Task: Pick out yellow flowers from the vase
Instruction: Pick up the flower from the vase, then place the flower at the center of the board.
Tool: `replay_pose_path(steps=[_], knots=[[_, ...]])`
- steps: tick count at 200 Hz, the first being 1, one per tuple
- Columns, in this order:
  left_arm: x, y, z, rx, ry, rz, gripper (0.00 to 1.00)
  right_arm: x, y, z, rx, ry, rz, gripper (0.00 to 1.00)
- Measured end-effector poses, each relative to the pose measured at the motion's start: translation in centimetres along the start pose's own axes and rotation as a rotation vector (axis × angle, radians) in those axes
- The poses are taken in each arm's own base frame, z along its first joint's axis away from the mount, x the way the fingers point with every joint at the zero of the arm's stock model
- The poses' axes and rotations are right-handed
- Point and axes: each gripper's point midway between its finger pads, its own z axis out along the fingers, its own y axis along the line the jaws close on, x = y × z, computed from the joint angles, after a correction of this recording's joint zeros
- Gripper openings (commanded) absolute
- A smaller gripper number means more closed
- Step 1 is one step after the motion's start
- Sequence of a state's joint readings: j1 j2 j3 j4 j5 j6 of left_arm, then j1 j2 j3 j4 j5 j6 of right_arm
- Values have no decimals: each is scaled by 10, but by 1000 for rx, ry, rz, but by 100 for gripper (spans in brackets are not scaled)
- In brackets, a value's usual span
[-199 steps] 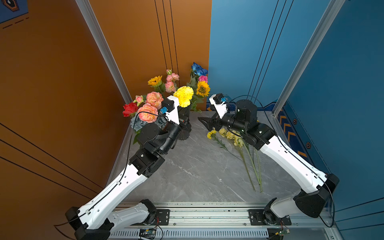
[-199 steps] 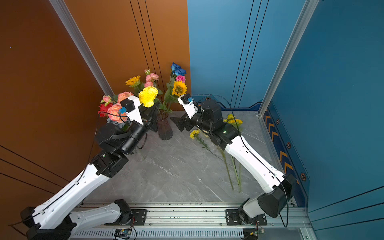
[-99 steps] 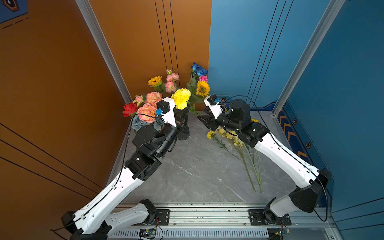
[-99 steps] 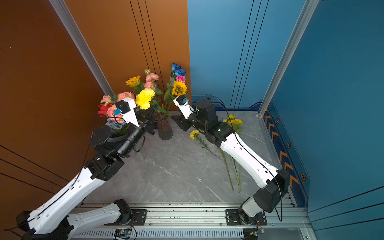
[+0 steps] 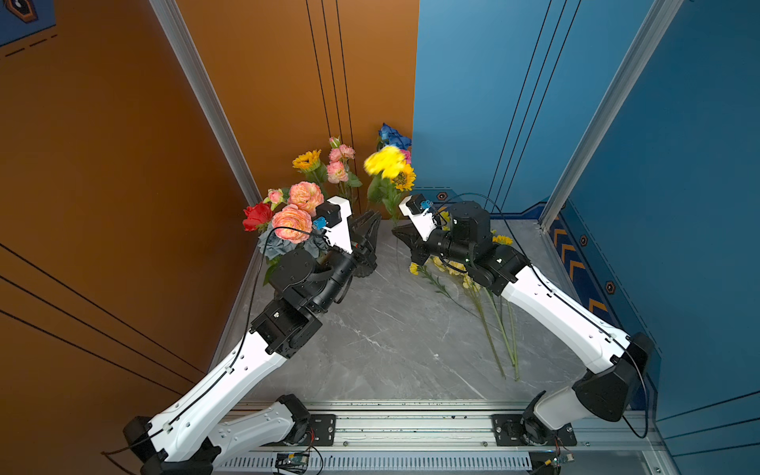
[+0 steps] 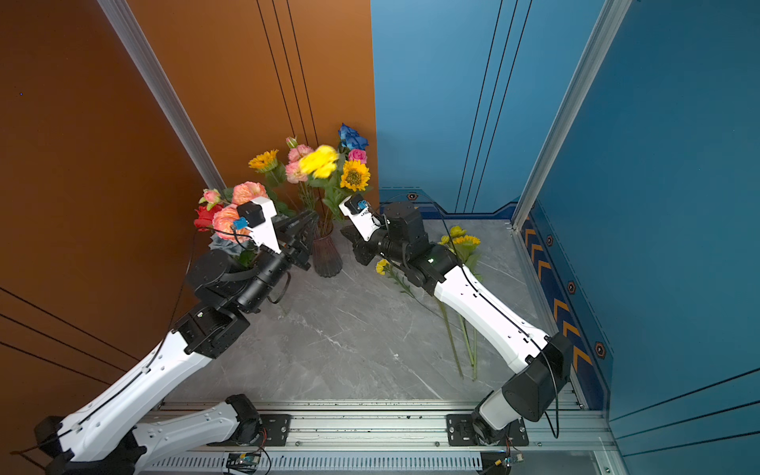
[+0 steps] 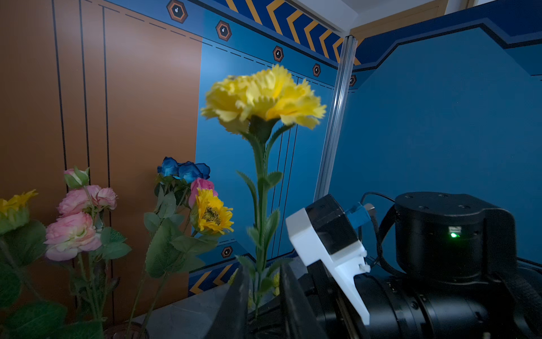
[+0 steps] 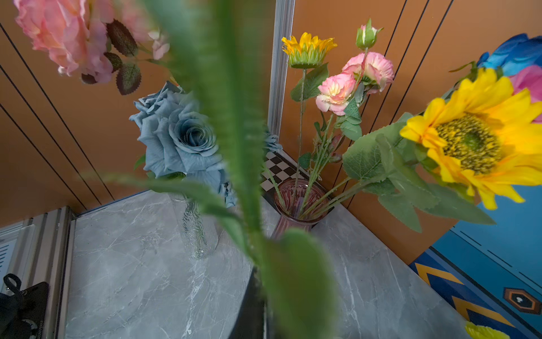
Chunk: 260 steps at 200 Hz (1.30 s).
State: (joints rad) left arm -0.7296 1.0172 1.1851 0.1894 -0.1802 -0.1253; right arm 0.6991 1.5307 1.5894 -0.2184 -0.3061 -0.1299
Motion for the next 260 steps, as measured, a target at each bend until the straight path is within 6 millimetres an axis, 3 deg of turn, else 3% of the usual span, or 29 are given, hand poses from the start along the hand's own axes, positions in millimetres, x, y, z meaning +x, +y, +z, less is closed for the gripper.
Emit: replay_pose_path(steps=[6, 18, 27, 74, 113, 170, 223, 260], knots=[[1, 0, 0, 0, 3, 0, 57, 1, 0, -1, 2, 3, 4, 0], [4, -1, 0, 2, 8, 8, 73, 2, 0, -5, 9, 3, 5, 0], [4, -1, 0, 3, 9, 7, 100, 3, 0, -9, 16, 4, 7, 0], [4, -1, 0, 4, 9, 12, 98, 7, -14, -45, 120, 30, 46, 0], [7, -1, 2, 4, 15, 15, 98, 34, -61, -78, 301, 124, 138, 0], [27, -1, 14, -2, 62, 38, 98, 135, -136, -119, 572, 394, 385, 0], [39, 0, 15, -2, 89, 60, 98, 238, -160, -119, 655, 662, 528, 0], [58, 2, 14, -6, 136, 78, 98, 314, -166, -104, 659, 866, 587, 0]])
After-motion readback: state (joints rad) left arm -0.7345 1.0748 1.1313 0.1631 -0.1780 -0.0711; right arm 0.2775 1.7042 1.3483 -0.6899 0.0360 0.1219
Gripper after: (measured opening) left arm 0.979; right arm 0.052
